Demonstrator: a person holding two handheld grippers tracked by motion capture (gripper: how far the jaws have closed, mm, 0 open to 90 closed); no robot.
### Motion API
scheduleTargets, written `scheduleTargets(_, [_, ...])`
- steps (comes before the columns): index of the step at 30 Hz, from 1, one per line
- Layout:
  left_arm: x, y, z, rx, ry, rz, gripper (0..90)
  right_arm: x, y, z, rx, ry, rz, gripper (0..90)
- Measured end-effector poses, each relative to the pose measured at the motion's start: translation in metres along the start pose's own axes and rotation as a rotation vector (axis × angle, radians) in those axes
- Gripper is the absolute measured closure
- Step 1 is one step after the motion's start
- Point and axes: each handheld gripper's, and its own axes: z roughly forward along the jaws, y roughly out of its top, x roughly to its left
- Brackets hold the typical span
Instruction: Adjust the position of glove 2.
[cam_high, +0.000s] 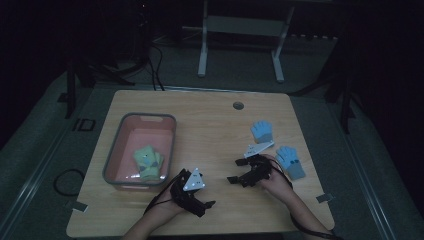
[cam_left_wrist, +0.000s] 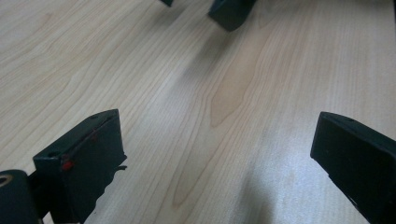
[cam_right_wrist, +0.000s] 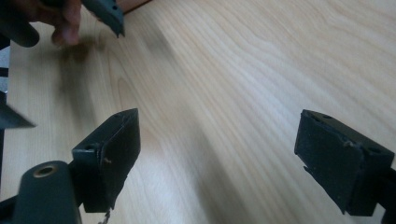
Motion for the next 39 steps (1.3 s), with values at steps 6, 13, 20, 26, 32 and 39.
scheduleTargets(6, [0.001,-0.005,0.004,-0.008,0.008,-0.037,2.8,0.002,-0.014,-0.011,-0.011,-0.004,-0.009,14.0])
scheduleTargets(13, [0.001,-0.008,0.002,-0.030,0.030,-0.049,2.9,0.005,-0.035,-0.024,0.008,-0.075,0.012,13.1])
scheduleTargets(20, [-0.003,-0.012,0.000,-0.040,0.045,-0.057,2.9,0.006,-0.053,-0.036,0.005,-0.153,0.048,11.9])
scheduleTargets(26, [-0.004,-0.014,0.000,-0.033,0.054,-0.054,2.9,-0.006,-0.059,-0.054,-0.020,-0.257,0.083,23.3])
scheduleTargets(32, [-0.004,-0.016,-0.002,-0.050,0.074,-0.069,2.9,-0.027,-0.057,-0.074,-0.068,-0.388,0.130,42.5])
scheduleTargets(39, [-0.007,-0.020,-0.003,-0.050,0.091,-0.069,2.9,-0.051,-0.052,-0.087,-0.109,-0.494,0.227,52.3])
